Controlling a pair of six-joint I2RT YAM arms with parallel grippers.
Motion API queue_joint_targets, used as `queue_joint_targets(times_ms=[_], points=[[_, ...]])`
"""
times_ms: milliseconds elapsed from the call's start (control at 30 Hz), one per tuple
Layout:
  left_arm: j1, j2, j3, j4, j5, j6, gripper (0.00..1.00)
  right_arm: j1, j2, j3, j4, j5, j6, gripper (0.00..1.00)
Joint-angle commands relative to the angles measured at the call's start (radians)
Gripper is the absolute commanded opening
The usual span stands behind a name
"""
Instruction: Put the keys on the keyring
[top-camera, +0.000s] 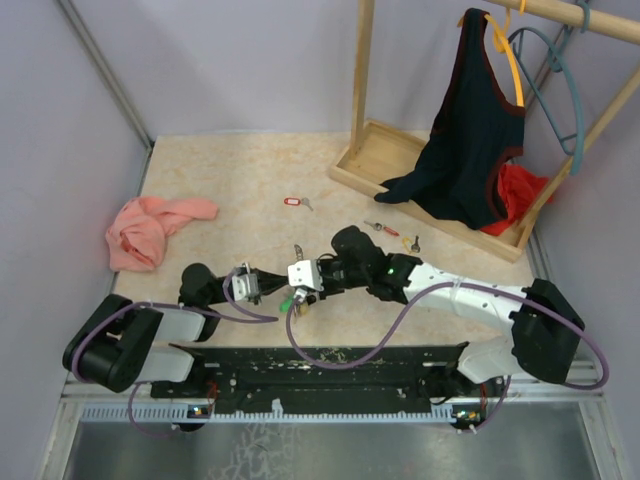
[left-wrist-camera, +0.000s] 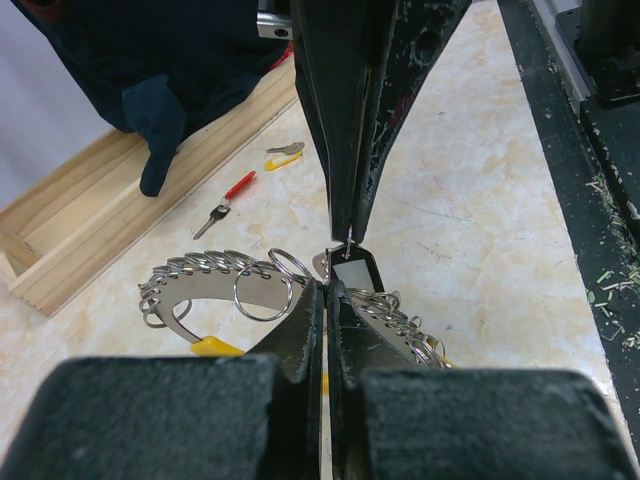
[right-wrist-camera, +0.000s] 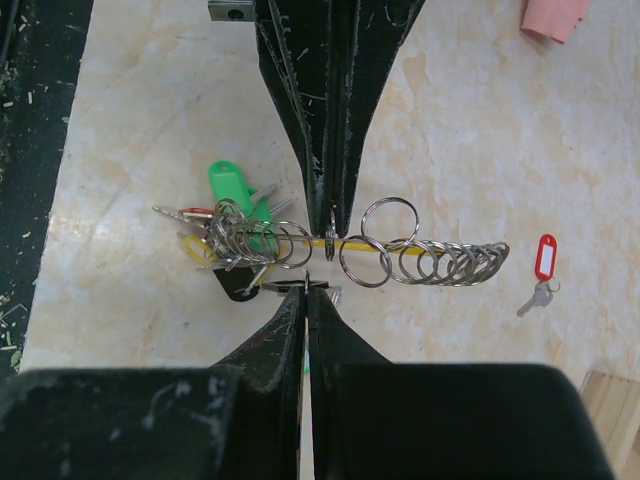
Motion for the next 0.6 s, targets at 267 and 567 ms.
queue_joint_targets(times_ms=[267,567], points=[[0.004,-0.018,0.021,0.023,0.027,0.011,0.0,0.021,0.003,0.041,0.076,0.029,-0.005,0.0],[0.004,-0.006,0.026,0.023,0.033,0.006,0.0,0.021,-0.015,0.034,0.094,0.009,0.008,0.0]])
